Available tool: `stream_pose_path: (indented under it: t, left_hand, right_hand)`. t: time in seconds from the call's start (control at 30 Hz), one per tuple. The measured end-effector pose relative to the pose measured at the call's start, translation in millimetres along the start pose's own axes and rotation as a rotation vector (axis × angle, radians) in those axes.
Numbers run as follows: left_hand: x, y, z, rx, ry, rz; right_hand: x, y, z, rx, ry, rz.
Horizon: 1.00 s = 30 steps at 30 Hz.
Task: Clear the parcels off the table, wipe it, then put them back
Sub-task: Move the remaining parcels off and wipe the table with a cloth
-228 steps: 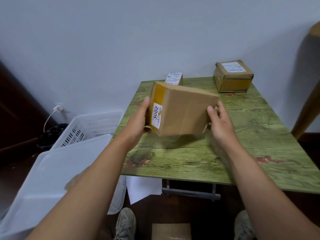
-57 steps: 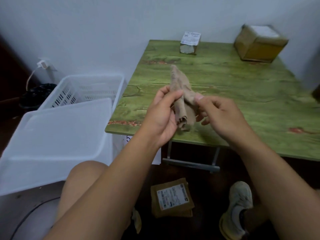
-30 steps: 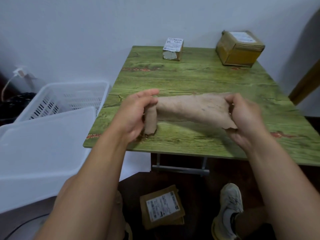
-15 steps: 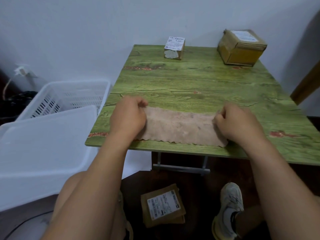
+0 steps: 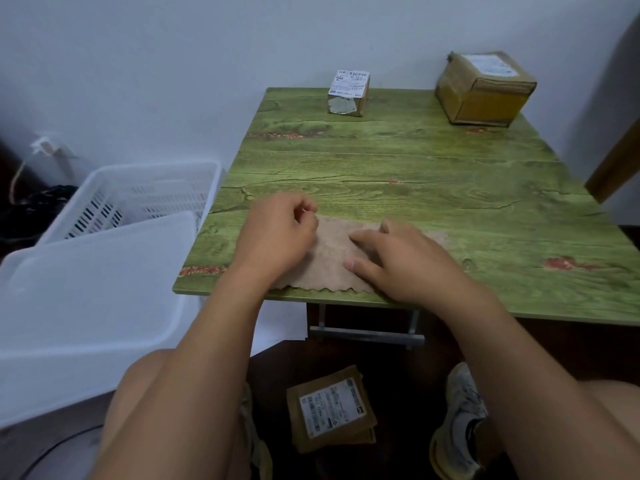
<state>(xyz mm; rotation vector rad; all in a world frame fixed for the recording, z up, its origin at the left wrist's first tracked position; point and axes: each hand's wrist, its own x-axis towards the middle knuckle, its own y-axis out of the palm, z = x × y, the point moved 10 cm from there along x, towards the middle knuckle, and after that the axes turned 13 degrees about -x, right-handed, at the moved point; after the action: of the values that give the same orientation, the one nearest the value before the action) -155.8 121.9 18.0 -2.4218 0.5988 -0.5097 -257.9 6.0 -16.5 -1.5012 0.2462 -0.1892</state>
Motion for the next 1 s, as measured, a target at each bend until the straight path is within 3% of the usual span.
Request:
stream_pose_path:
  t: [0.2,0.4,0.67,0.77,1.0]
  left_hand:
    - [-16,36,9,0.205,0.054,0.25]
    - [-19,40,6,0.248,0.1,0.23]
    - [35,13,-40,-0.015,0.111,0.034]
    - [78,15,-49,0.001,0.067,0.004]
    - [178,60,-40,-0.002,-0.12,0.087]
  right_hand:
    - [7,1,-4,-0.084,0.025,-0.021]
    - [4,-3,-10,0.061,0.028,0.008]
    - [14,-38,-42,0.214,0.103,-0.127]
    - [25,-49,-61,0.188,0.148,-0.149]
    - [51,-37,-104,0.048,0.217,-0.012]
